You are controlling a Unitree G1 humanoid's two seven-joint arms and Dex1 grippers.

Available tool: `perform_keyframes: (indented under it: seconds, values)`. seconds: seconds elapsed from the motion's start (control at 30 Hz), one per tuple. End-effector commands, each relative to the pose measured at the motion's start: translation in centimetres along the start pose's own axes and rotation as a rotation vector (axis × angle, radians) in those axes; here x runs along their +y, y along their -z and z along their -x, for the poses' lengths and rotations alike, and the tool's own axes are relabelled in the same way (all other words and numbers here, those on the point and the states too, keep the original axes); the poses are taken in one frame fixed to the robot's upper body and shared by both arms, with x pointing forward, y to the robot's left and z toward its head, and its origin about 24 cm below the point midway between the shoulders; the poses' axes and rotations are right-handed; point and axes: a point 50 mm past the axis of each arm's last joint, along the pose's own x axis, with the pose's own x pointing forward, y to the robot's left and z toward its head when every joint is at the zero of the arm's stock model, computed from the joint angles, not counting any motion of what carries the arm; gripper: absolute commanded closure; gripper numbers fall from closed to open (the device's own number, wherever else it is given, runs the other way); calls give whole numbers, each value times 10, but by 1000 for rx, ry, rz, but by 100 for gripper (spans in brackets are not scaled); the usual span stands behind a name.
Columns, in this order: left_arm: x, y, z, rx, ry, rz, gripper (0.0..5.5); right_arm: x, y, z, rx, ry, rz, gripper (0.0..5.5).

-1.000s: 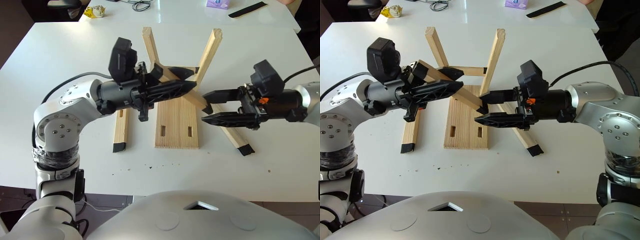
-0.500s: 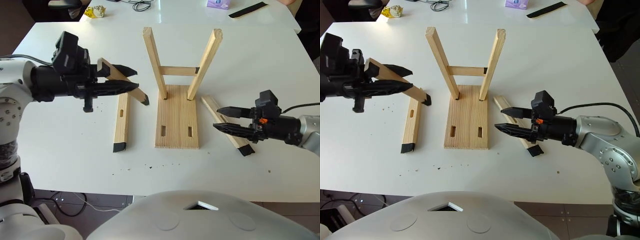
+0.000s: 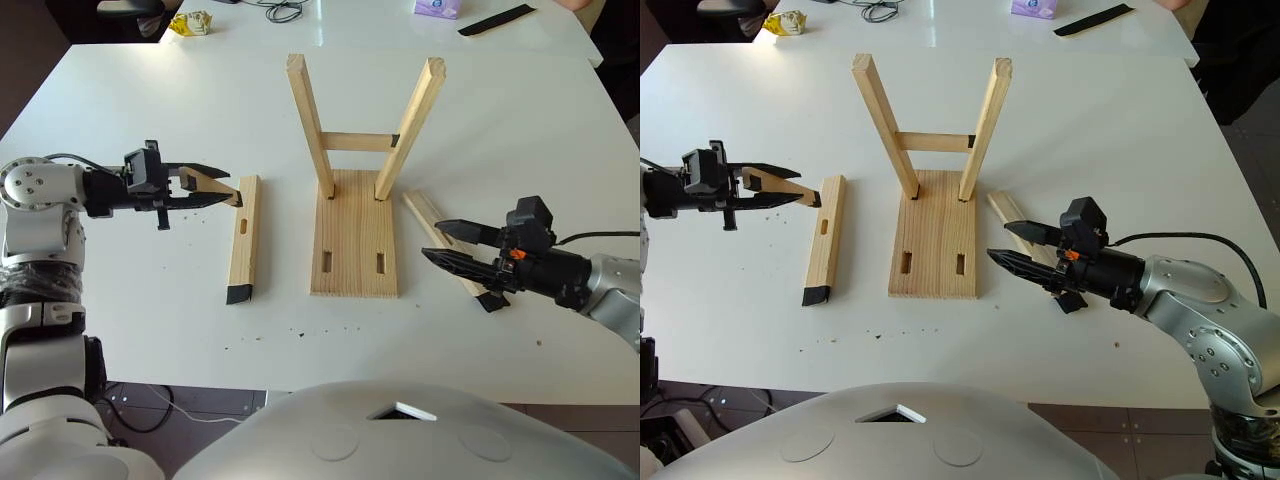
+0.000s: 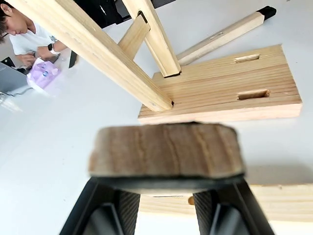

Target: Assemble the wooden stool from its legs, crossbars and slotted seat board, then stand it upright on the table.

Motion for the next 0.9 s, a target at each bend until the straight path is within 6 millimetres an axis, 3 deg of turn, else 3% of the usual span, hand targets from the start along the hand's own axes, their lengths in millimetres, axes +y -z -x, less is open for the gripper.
perform_keyframes:
  seconds: [0.03, 0.43, 0.9]
  values:
    - [-1, 8, -5, -14, 19, 38, 420, -1, 1, -2, 18, 13, 33, 265]
    - [-22, 26, -4, 33, 63, 113, 420, -1, 4, -3, 41, 9, 44, 265]
    - [-35, 28, -3, 74, 157, 149, 420, -1, 9, -5, 51, 41, 48, 265]
